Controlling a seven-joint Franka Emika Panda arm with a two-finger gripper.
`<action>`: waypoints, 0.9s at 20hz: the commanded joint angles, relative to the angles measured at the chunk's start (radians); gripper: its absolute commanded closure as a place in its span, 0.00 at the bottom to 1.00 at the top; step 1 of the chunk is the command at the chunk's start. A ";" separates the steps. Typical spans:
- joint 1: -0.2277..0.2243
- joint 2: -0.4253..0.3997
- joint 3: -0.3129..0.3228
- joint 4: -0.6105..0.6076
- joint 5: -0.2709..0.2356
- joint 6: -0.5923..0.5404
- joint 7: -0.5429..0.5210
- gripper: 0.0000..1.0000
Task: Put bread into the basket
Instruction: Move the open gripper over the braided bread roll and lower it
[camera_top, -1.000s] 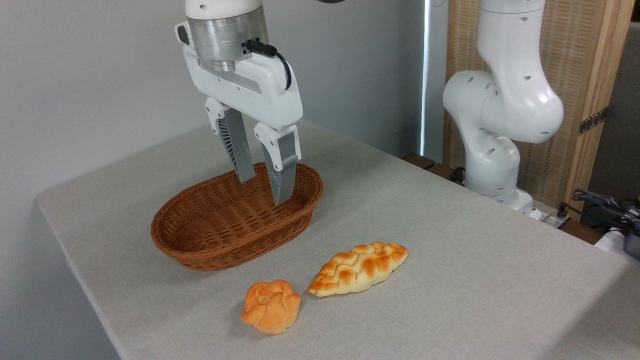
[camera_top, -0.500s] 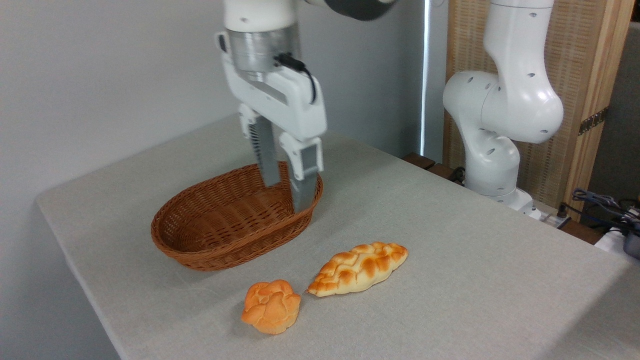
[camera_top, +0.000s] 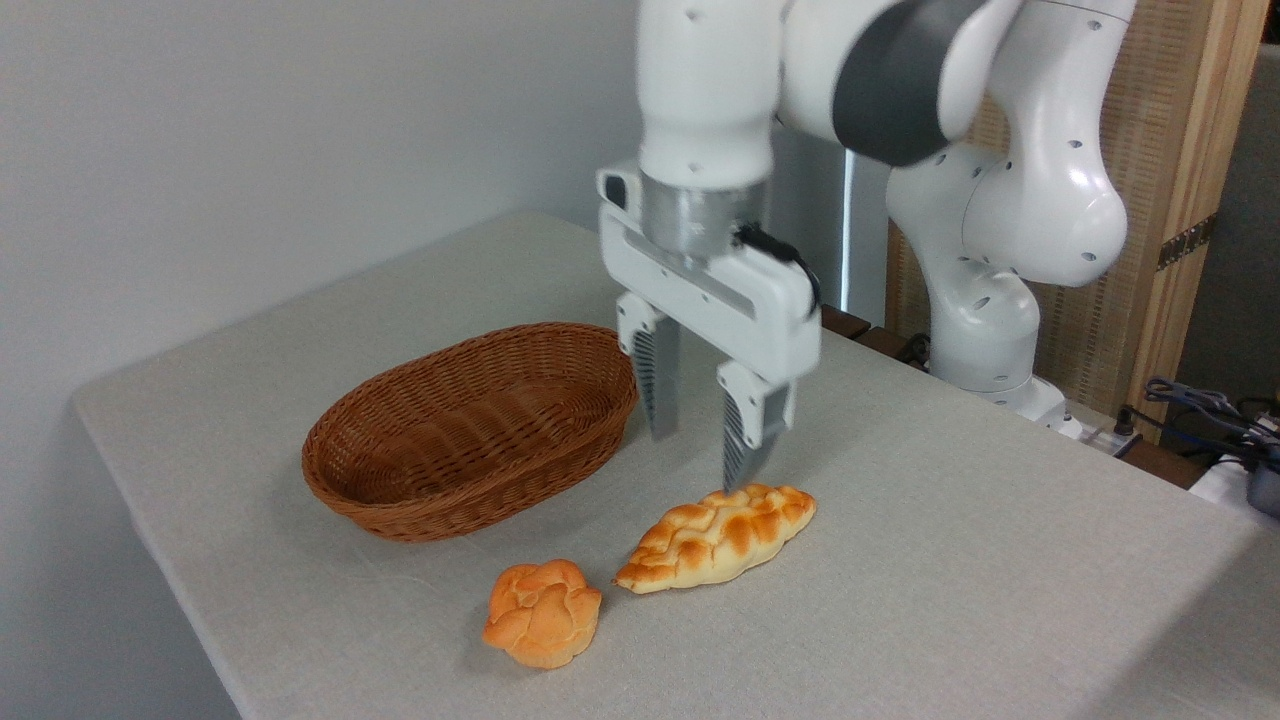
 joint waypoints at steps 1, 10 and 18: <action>-0.006 -0.023 0.020 -0.092 0.009 0.086 0.038 0.00; -0.018 -0.003 0.034 -0.121 0.130 0.110 0.039 0.00; -0.035 0.012 0.034 -0.165 0.130 0.172 0.038 0.00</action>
